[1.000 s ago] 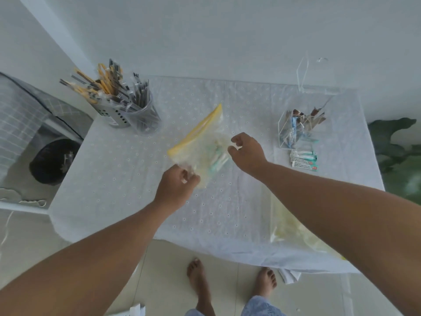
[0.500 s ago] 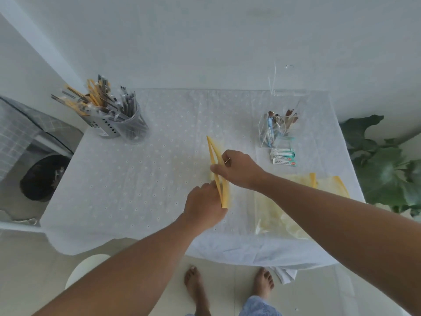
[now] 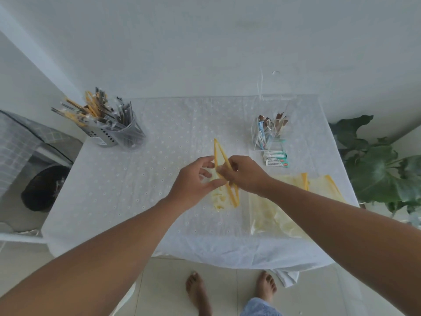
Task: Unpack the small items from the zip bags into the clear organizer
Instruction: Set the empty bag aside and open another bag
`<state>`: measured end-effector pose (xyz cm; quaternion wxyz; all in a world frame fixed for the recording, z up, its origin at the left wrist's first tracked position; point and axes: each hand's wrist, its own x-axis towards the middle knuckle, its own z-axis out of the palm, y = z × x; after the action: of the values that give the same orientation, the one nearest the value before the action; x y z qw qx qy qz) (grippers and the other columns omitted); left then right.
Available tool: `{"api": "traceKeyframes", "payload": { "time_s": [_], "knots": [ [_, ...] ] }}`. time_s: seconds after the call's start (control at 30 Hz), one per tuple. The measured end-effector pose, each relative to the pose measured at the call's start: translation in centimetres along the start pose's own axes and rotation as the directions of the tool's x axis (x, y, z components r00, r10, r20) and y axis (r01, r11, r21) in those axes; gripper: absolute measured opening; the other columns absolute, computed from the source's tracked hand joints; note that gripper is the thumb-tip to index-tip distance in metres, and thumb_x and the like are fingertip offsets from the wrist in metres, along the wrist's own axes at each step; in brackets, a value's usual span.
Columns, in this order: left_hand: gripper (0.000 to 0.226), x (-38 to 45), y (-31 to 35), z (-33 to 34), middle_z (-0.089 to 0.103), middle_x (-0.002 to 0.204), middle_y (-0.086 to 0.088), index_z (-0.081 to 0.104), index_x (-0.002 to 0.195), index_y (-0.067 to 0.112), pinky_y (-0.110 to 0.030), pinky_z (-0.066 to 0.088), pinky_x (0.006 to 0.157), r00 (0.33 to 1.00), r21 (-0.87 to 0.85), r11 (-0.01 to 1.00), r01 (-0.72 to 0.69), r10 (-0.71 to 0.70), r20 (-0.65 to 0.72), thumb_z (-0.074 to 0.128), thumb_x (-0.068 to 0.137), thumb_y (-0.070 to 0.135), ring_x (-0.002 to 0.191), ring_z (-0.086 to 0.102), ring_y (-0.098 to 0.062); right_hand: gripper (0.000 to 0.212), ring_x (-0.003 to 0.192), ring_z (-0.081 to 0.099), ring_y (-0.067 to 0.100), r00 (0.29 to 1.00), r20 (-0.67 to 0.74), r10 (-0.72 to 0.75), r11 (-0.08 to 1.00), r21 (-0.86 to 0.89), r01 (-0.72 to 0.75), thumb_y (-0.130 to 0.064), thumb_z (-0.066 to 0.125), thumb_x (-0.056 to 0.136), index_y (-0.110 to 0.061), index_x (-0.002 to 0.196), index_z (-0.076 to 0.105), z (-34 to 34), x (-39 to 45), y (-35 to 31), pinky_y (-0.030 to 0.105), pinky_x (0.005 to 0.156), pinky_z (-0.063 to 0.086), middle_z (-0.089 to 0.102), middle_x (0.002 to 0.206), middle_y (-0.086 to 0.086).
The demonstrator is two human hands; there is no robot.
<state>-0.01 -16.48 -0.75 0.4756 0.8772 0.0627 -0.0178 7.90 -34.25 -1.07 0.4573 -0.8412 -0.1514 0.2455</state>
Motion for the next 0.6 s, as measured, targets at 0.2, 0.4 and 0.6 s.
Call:
{"api": "traceKeyframes", "payload": {
  "time_s": [0.2, 0.4, 0.6],
  "knots": [
    [0.064, 0.9, 1.4, 2.4, 0.070, 0.113, 0.009, 0.060, 0.133, 0.018, -0.022, 0.055, 0.089, 0.990, -0.138, 0.990, -0.044, 0.024, -0.138, 0.085, 0.076, 0.031, 0.099, 0.067, -0.004, 0.035, 0.060, 0.063, 0.021, 0.999, 0.004, 0.034, 0.965, 0.261, -0.034, -0.023, 0.046, 0.101, -0.002, 0.083, 0.067, -1.0, -0.6, -1.8, 0.036, 0.063, 0.054, 0.067, 0.068, 0.016],
    [0.039, 1.4, 2.2, 3.0, 0.074, 0.092, 0.009, 0.072, 0.108, 0.020, -0.019, 0.057, 0.073, 0.967, -0.208, 0.978, -0.001, -0.052, -0.250, 0.088, 0.072, 0.022, 0.082, 0.070, -0.003, 0.035, 0.059, 0.065, 0.020, 1.000, 0.025, -0.010, 0.997, 0.074, 0.009, -0.016, 0.043, 0.097, -0.010, 0.072, 0.066, -1.7, -0.6, -2.1, 0.032, 0.060, 0.054, 0.070, 0.068, 0.014],
    [0.021, 1.1, 1.0, 2.6, 0.074, 0.083, 0.007, 0.075, 0.104, 0.018, -0.031, 0.062, 0.074, 0.967, -0.131, 0.991, 0.030, -0.062, -0.249, 0.077, 0.085, 0.026, 0.077, 0.070, -0.006, 0.035, 0.076, 0.073, 0.020, 0.985, 0.172, 0.018, 0.996, -0.089, -0.002, -0.017, 0.042, 0.102, -0.003, 0.091, 0.072, -2.1, 0.8, -1.7, 0.030, 0.067, 0.056, 0.076, 0.083, 0.010]
  ]
}}
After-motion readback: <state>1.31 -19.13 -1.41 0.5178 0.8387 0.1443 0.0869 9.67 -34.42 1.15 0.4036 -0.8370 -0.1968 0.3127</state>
